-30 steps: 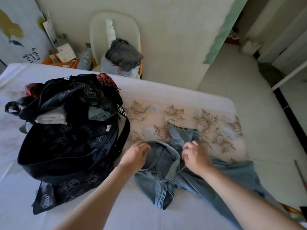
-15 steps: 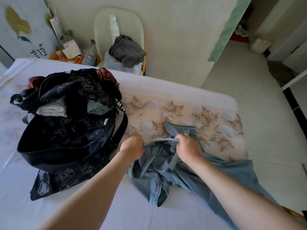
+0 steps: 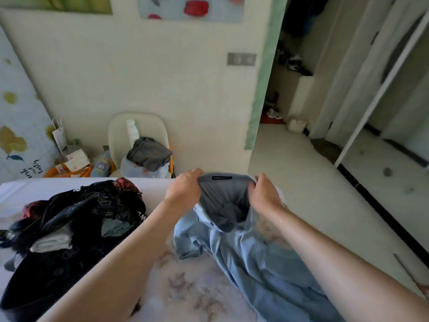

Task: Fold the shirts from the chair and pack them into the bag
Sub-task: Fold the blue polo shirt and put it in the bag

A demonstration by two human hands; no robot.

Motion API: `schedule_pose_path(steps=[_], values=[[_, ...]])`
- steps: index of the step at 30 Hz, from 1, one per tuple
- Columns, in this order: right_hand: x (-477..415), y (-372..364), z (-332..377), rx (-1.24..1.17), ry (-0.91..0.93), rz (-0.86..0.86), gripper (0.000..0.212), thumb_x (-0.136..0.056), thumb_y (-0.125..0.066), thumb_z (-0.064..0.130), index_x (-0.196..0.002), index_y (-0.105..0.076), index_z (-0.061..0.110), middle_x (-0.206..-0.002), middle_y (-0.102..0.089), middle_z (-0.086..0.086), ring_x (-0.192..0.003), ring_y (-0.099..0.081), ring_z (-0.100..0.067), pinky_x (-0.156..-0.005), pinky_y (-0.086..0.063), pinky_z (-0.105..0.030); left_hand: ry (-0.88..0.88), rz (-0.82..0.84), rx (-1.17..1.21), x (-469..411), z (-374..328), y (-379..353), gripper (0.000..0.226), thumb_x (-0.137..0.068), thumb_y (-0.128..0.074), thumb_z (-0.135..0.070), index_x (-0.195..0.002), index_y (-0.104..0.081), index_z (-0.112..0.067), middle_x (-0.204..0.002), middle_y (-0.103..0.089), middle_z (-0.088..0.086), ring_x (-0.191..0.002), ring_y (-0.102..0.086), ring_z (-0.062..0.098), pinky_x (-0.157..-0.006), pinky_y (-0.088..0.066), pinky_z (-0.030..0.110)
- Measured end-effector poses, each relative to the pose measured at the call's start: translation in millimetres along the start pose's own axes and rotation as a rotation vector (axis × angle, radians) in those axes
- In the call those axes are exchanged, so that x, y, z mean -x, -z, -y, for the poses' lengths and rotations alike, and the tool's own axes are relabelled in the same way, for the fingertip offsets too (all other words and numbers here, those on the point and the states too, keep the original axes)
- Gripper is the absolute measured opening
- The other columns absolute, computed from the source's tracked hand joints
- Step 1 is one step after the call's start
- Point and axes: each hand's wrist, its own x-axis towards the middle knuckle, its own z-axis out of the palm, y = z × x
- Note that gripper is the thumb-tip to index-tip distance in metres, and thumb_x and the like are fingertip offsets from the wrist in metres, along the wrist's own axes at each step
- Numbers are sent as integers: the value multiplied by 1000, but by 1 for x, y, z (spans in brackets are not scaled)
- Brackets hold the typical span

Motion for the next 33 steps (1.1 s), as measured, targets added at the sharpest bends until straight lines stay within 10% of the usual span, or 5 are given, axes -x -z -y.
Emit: schedule_pose_path(steps=[10, 18, 23, 26, 33], values=[[26, 126, 110, 236, 214, -290, 29, -90, -43, 10, -112, -56, 22, -110, -62, -4, -96, -60, -30, -72, -46, -36, -60, -258, 220, -4, -42, 170, 33, -83, -39, 6, -104, -56, -13, -91, -62, 12, -76, -67, 35, -63, -54, 39], [66, 209, 189, -817, 62, -69, 14, -92, -51, 5, -92, -61, 14, -103, -60, -12, -98, -64, -27, -84, -59, -40, -330, -231, 385, 16, -52, 276, 37, -83, -55, 4, -112, -69, -14, -105, -67, 8, -90, -58, 20, -75, -42, 25], [89, 216, 190, -359, 271, -87, 55, -84, -54, -12, -127, -64, 20, -121, -63, 4, -114, -57, -12, -90, -47, -22, -470, -397, 216, 32, -28, 295, 44, -75, -57, 16, -109, -72, -9, -107, -64, 8, -102, -59, 22, -86, -36, 18], [97, 211, 196, -299, 310, -279, 16, -85, -75, 11, -100, -73, 10, -94, -74, -3, -85, -69, -11, -70, -50, -25, -445, -530, 273, 50, -29, 306, 7, -85, -71, -13, -87, -70, -19, -85, -65, -2, -83, -58, 18, -70, -38, 25], [128, 213, 235, -389, 424, -447, 31, -98, -57, 41, -77, -58, 19, -72, -59, 6, -66, -55, -12, -56, -36, -31, -379, -710, 348, 77, -32, 320, 15, -104, -40, -30, -102, -44, -16, -84, -56, 5, -74, -53, 35, -61, -38, 38]])
